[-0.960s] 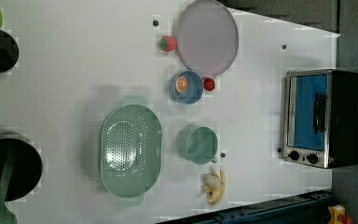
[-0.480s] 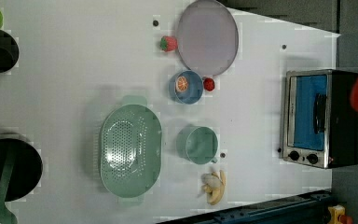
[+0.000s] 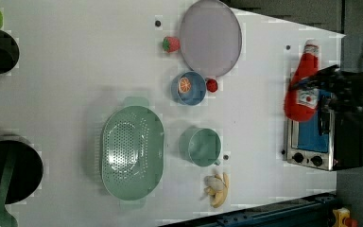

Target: Pick Ketchup from oven and place it on table.

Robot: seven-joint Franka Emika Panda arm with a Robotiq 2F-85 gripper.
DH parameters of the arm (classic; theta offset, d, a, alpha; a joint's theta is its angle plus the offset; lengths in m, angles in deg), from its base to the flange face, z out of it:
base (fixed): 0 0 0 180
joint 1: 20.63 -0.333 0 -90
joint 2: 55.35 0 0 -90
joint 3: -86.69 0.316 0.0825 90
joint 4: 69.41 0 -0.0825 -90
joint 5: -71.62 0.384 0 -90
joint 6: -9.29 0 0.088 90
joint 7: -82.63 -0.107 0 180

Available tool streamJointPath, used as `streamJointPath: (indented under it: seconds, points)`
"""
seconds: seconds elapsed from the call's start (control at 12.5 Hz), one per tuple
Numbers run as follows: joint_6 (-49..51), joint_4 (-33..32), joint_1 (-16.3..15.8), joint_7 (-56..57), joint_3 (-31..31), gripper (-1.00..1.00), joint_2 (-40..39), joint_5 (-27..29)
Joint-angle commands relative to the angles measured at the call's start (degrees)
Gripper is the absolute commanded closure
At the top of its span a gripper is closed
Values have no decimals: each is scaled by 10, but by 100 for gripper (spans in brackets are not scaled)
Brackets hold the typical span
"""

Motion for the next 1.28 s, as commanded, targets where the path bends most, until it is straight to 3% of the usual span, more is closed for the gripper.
streamJointPath:
  seconds: [0.08, 0.4, 0.8, 0.88, 1.12, 1.28]
  points:
    - [-59, -76, 28, 7, -30, -26, -10, -6]
    - [-178, -156, 29, 7, -33, -26, -65, -6]
    - [-295, -169, 28, 7, -24, -26, -169, 1]
    - [-319, -169, 28, 7, -23, -32, -181, 6]
    - [-330, -166, 28, 6, -20, -95, -186, 11]
    - [-322, -154, 27, 4, -19, -100, -165, 11]
